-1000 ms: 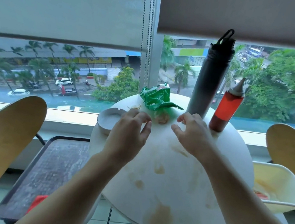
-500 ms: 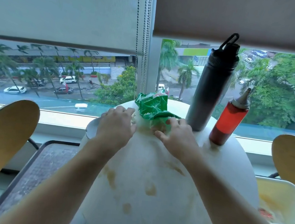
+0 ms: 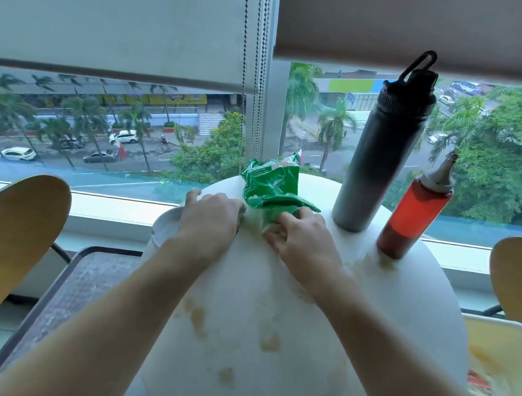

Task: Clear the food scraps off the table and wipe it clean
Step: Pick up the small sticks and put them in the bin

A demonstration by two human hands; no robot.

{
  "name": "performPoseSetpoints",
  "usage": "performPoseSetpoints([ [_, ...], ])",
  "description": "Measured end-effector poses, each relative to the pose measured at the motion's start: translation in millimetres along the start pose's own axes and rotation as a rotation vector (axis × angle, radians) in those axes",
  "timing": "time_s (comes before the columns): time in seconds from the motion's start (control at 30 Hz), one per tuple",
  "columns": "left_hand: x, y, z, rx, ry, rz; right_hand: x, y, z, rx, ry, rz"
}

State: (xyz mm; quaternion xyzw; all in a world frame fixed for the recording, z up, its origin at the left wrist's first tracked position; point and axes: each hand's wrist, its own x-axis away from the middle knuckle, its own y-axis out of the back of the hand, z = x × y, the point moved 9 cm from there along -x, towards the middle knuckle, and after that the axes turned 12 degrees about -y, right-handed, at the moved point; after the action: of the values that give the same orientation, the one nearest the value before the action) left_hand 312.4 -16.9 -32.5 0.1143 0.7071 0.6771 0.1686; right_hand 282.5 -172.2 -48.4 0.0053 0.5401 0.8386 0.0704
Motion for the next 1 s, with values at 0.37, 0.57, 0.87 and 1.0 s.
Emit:
performPoseSetpoints([
  [0.37, 18, 10, -29, 0.118, -0.078, -0.093, 16, 19, -4, -0.097, -0.037, 0.000],
  [0.57, 44, 34, -44, 0.269, -0.121, -0.244, 41, 40, -14, -0.218, -0.071, 0.000],
  [0.87, 85, 57, -75, 0.429, -0.250, -0.376, 92, 77, -23, -0.265, -0.155, -0.053],
  [1.0, 107, 60, -92, 0.419, -0.301, -0.386, 120, 87, -30, -0.312, -0.204, -0.042],
])
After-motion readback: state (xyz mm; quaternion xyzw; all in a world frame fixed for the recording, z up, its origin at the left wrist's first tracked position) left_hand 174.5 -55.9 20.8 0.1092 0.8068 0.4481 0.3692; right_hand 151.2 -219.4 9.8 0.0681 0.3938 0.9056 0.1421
